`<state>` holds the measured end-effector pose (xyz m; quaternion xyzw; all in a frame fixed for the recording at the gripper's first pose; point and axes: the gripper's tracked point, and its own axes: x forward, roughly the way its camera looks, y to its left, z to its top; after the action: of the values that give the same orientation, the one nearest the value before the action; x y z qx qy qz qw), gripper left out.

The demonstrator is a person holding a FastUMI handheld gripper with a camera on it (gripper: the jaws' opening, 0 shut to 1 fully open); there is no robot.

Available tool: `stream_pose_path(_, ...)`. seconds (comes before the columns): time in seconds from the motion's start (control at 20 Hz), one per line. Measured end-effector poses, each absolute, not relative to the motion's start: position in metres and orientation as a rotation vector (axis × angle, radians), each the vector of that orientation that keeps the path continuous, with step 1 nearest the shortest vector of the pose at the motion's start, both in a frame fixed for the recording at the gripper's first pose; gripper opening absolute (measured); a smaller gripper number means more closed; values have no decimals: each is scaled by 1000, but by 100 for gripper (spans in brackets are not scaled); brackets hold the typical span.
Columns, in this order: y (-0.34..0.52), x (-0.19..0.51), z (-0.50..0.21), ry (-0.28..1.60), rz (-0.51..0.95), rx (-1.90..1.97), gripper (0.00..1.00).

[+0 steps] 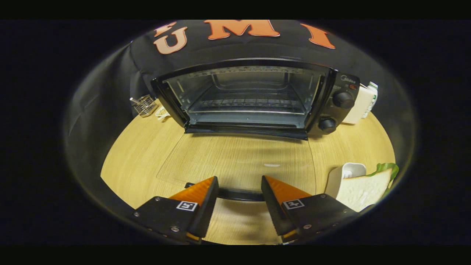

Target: Open the toaster oven, put the food inside, and close the toaster oven door.

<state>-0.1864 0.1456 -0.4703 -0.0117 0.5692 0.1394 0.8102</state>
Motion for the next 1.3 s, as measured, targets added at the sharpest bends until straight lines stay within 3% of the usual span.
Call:
stream_pose_path(0.4,80,-138,-374,994,279,-18,69)
stream_pose_path(0.75,-59,-128,-349,952,63,14,74)
stream_pose_path(1.05,-119,-168,-383,1102,-10,84,99)
stream_pose_path(1.3,-107,-208,-423,1280,50,187,99)
